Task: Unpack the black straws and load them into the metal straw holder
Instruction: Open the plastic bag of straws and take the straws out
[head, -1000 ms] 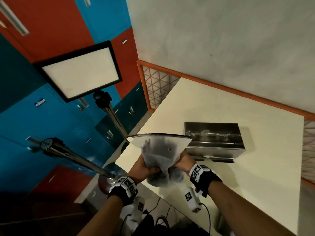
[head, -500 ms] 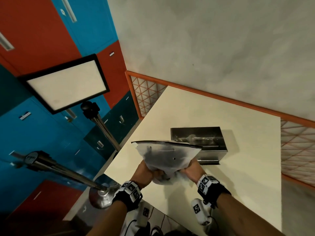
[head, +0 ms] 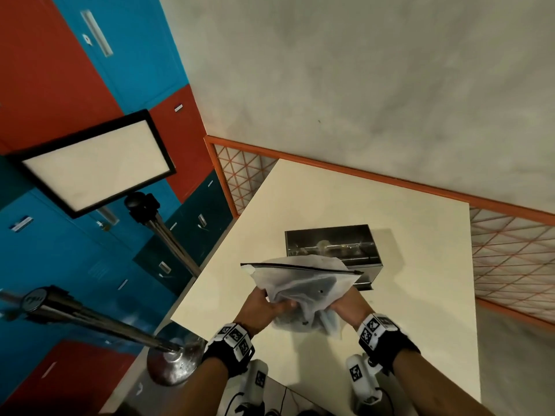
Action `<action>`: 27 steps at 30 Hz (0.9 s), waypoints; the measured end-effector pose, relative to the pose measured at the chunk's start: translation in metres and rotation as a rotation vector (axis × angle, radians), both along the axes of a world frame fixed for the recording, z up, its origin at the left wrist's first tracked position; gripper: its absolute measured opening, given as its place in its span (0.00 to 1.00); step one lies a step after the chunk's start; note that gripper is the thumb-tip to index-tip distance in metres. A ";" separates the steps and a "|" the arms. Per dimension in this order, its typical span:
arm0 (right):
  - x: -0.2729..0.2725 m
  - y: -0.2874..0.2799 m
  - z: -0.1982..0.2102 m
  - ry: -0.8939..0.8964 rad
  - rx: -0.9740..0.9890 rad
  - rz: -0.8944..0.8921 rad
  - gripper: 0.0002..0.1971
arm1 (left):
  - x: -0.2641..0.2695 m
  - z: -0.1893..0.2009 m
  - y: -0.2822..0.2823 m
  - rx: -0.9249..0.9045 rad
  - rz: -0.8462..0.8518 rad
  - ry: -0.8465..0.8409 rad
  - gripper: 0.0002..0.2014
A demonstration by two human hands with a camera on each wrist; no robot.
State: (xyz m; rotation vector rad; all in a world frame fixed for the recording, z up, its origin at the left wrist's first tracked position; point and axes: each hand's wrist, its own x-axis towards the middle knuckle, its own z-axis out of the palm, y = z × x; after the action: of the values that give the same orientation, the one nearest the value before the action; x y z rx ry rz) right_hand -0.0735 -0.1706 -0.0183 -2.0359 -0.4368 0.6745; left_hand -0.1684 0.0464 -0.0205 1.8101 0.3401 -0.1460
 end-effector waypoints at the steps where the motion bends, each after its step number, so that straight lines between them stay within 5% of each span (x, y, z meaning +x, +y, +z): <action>1: 0.000 -0.001 0.008 0.016 0.031 0.015 0.14 | 0.000 0.001 -0.002 -0.012 0.013 0.008 0.24; 2: 0.001 -0.001 0.010 0.063 0.131 -0.026 0.10 | 0.001 -0.001 -0.001 -0.019 0.032 0.016 0.23; 5: -0.001 -0.006 0.022 0.212 0.490 -0.253 0.20 | 0.005 -0.001 -0.003 0.046 0.084 0.011 0.24; 8: -0.004 -0.004 0.038 0.305 0.635 -0.442 0.09 | 0.013 0.000 -0.004 0.129 0.100 0.032 0.29; 12: 0.007 -0.003 0.030 0.292 0.436 -0.542 0.11 | 0.016 0.002 -0.005 0.186 0.147 0.095 0.36; 14: 0.015 -0.009 0.025 0.271 0.387 -0.565 0.17 | 0.016 0.002 -0.005 0.208 0.149 0.109 0.30; 16: 0.020 -0.013 0.028 0.238 0.393 -0.594 0.25 | 0.017 0.006 -0.002 0.205 0.157 0.083 0.23; 21: 0.034 -0.021 0.039 0.153 0.537 -0.694 0.19 | 0.024 0.025 0.007 0.035 0.324 0.014 0.26; 27: 0.038 -0.019 0.040 0.173 0.501 -0.651 0.18 | 0.048 0.075 -0.006 0.510 0.417 -0.263 0.31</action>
State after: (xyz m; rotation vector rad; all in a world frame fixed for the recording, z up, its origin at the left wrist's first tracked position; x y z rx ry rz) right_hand -0.0352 -0.1899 0.0219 -1.4947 0.1572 0.2903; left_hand -0.1208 0.0408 0.0542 2.1783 0.5950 0.5092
